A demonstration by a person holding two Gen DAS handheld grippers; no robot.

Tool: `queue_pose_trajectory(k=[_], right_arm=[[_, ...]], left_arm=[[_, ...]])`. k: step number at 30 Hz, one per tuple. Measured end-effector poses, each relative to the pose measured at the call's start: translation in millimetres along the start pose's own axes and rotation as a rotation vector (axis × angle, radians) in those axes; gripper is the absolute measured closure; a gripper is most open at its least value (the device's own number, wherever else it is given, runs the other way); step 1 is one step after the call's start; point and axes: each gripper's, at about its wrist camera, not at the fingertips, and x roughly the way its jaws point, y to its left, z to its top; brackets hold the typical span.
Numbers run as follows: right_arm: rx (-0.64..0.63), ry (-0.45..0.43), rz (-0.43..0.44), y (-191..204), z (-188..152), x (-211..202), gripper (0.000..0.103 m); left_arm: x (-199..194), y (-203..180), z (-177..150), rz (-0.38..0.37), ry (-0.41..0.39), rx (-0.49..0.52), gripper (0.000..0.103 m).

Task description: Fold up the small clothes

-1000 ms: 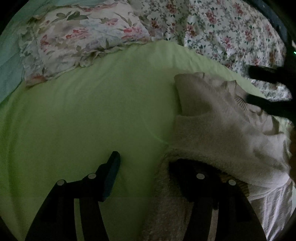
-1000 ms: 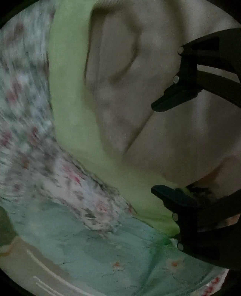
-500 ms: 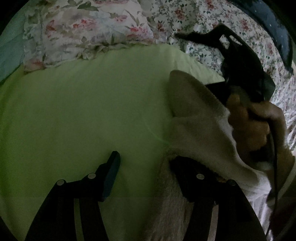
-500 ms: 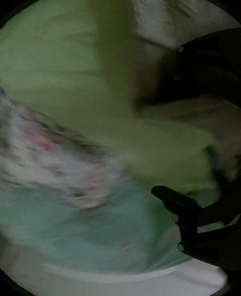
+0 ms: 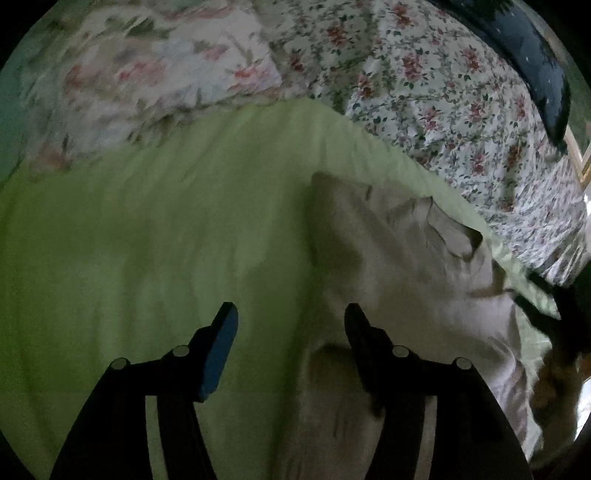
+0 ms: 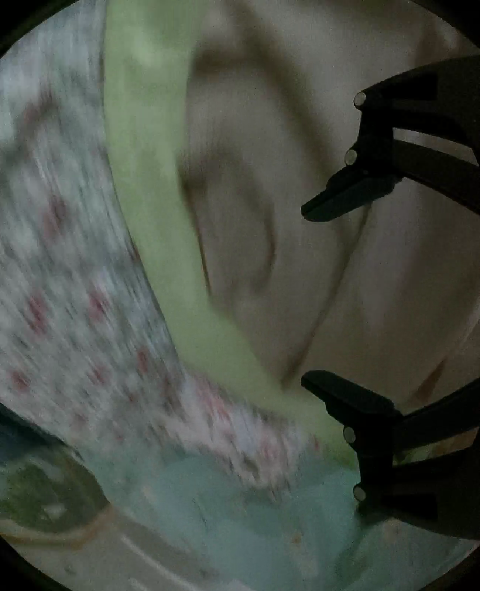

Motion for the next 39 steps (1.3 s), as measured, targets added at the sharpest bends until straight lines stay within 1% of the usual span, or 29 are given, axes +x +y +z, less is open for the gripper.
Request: queue_pose_trajectory(k=[2,4,5,7,8,9,10,11,12,13,14,16,17,19,21,23,24,25,26,28,29,30,31,33,35,36,39], right_arm=[[0.046,-0.043,-0.104,-34.7,-11.5,-36.8,0.02],[0.101,-0.05,-0.163,-64.5,-24.4,-62.3,0.02],[0.121,-0.048,-0.193,-77.2,-32.6,-71.6,0.021],[0.122,-0.029,-0.219,-86.9,-44.2,-74.4,0.021],[0.114,-0.001,-0.224,-88.2,-51.7,-72.3,0.022],[0.106,0.018,-0.227,-86.6,-55.8,-66.9,0.023],[0.087,0.04,-0.232,-85.1,-60.8,-61.8,0.027],[0.058,0.064,-0.245,-82.8,-65.0,-55.6,0.039],[0.038,0.083,-0.258,-79.7,-66.8,-50.7,0.052],[0.03,0.098,-0.274,-76.1,-66.1,-45.2,0.085],[0.039,0.101,-0.268,-74.1,-63.7,-45.0,0.097],[0.042,0.015,-0.234,-68.4,-54.5,-61.3,0.097],[0.029,-0.034,-0.234,-61.6,-48.7,-71.7,0.097],[0.022,-0.081,-0.247,-56.3,-39.1,-81.1,0.097],[-0.002,-0.036,-0.317,-56.3,-37.2,-70.3,0.097],[0.014,0.038,-0.38,-68.8,-42.0,-49.9,0.095],[0.021,0.066,-0.414,-74.2,-45.8,-44.3,0.091],[0.035,0.089,-0.456,-79.5,-51.3,-42.4,0.089],[0.054,0.079,-0.457,-87.7,-58.5,-53.5,0.089],[0.099,0.033,-0.408,-86.9,-67.0,-74.2,0.082],[0.107,0.018,-0.403,-84.6,-71.0,-85.0,0.071],[0.106,0.001,-0.404,-80.8,-74.5,-94.5,0.061],[0.097,-0.03,-0.397,-73.4,-81.5,-111.2,0.059],[0.083,-0.057,-0.365,-61.6,-92.5,-131.8,0.056],[0.08,-0.07,-0.335,-51.6,-109.8,-151.1,0.051],[0.08,-0.071,-0.327,-50.7,-117.6,-158.6,0.049],[0.095,-0.069,-0.314,-39.0,-144.7,-175.7,0.048]], left_arm=[[8.7,-8.5,9.3,0.034,-0.004,0.03,0.038],[25.0,-13.0,17.2,0.04,0.026,0.059,0.033],[32.3,-15.1,17.4,0.058,0.047,0.077,0.031],[47.4,-17.0,12.6,0.141,0.08,0.12,0.032],[55.6,-17.0,6.2,0.165,0.1,0.151,0.031],[56.3,-16.9,3.4,0.17,0.096,0.159,0.03],[53.6,-17.7,0.9,0.172,0.076,0.168,0.03],[52.8,-18.4,1.0,0.177,0.077,0.171,0.03],[52.8,-18.8,2.0,0.18,0.08,0.172,0.03],[51.7,-19.5,4.4,0.181,0.082,0.165,0.03],[51.4,-19.9,6.1,0.181,0.084,0.162,0.03],[53.1,-22.1,6.4,0.189,0.087,0.168,0.03],[55.2,-23.6,6.3,0.201,0.089,0.176,0.028],[55.2,-25.6,4.9,0.213,0.088,0.184,0.028],[57.0,-28.3,2.1,0.231,0.085,0.198,0.026],[56.5,-28.4,2.8,0.24,0.091,0.202,0.026],[52.5,-28.0,3.1,0.236,0.101,0.2,0.026],[49.6,-28.7,3.0,0.232,0.104,0.2,0.026],[43.0,-28.5,1.0,0.225,0.108,0.203,0.026],[27.7,-27.4,-7.2,0.213,0.114,0.212,0.026],[20.0,-27.1,-13.1,0.207,0.118,0.215,0.026],[15.4,-26.9,-17.3,0.202,0.123,0.218,0.026],[7.0,-27.2,-26.5,0.193,0.133,0.221,0.026],[-11.4,-27.1,-48.6,0.161,0.154,0.224,0.026],[-30.8,-28.4,-75.0,0.125,0.185,0.233,0.024],[-40.8,-31.1,-90.7,0.114,0.2,0.243,0.022],[-57.2,-39.6,-126.8,0.114,0.237,0.278,0.018]])
